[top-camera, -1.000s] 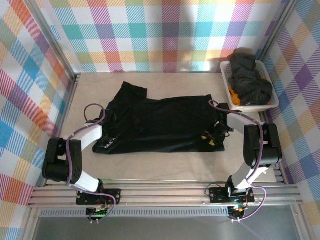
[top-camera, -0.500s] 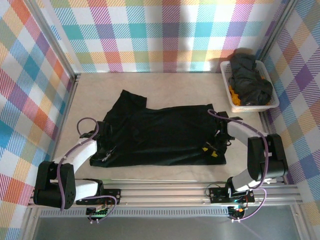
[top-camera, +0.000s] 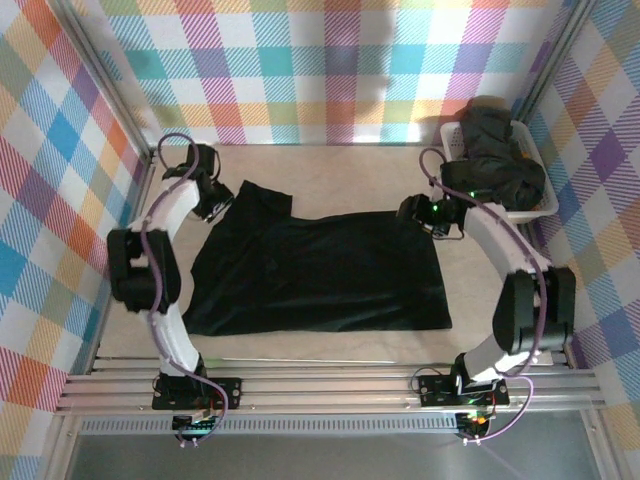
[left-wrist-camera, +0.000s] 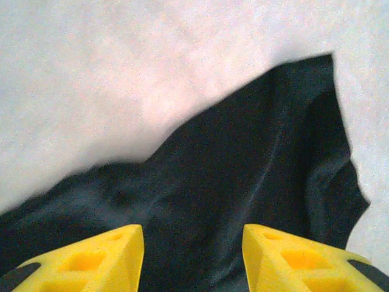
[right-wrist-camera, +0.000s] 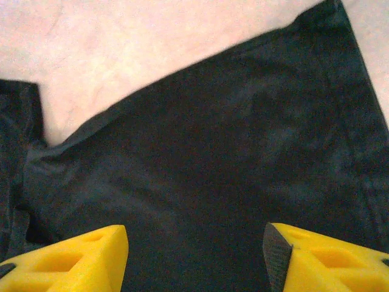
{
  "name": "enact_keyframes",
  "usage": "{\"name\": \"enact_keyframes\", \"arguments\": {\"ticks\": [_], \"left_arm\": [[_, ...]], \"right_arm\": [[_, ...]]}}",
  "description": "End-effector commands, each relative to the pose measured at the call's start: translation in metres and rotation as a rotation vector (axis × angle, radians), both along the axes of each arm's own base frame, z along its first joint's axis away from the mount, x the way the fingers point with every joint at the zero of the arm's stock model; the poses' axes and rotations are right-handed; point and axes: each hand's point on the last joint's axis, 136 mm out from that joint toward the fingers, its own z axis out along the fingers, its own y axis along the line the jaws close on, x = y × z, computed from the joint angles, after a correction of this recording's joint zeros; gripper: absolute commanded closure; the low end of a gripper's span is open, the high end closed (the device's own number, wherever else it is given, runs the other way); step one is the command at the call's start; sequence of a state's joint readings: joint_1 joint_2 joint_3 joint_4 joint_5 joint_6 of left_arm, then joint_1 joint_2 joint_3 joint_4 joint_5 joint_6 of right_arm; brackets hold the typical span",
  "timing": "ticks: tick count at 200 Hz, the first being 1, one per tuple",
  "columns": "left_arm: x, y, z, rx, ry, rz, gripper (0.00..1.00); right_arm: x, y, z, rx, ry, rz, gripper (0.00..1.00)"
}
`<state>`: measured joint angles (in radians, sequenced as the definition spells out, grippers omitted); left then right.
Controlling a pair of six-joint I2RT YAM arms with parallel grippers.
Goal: Fold and stack the t-shirts
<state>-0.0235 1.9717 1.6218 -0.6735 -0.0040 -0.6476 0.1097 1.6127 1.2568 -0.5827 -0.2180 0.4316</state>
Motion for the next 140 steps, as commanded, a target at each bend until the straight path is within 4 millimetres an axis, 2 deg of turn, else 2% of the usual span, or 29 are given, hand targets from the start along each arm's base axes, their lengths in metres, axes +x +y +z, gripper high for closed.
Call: {"name": "enact_keyframes", "arguments": {"ticks": [1,23,36,51,85,119,140], "left_arm": [[0.050,-0.010,0.004,-0.034,-0.074,-0.086,0.52],[0.092,-0.020,-0.007,-0.073,-0.112,-0.128,0.52],[0.107,-0.024,-0.018,-0.076,-0.103,-0.157,0.53],[0.117,-0.026,-0.027,-0.046,-0.108,-0.208,0.59],[0.119,-0.016,-0.046,0.029,-0.072,-0.247,0.79],[0.115,-0.017,-0.054,0.053,-0.061,-0.314,0.79],[0.112,-0.019,-0.059,0.065,-0.049,-0.364,0.76]], "right_arm": [[0.027,-0.008,-0.001,0.005,-0.009,0.011,0.39],[0.043,-0.019,-0.013,-0.005,0.034,-0.031,0.40],[0.049,-0.023,-0.019,-0.005,0.039,-0.041,0.40],[0.052,-0.025,-0.026,0.000,0.050,-0.045,0.40],[0.055,-0.028,-0.028,0.011,0.051,-0.049,0.40],[0.055,-0.026,-0.029,0.022,0.053,-0.041,0.40],[0.056,-0.025,-0.031,0.025,0.057,-0.040,0.40]]}}
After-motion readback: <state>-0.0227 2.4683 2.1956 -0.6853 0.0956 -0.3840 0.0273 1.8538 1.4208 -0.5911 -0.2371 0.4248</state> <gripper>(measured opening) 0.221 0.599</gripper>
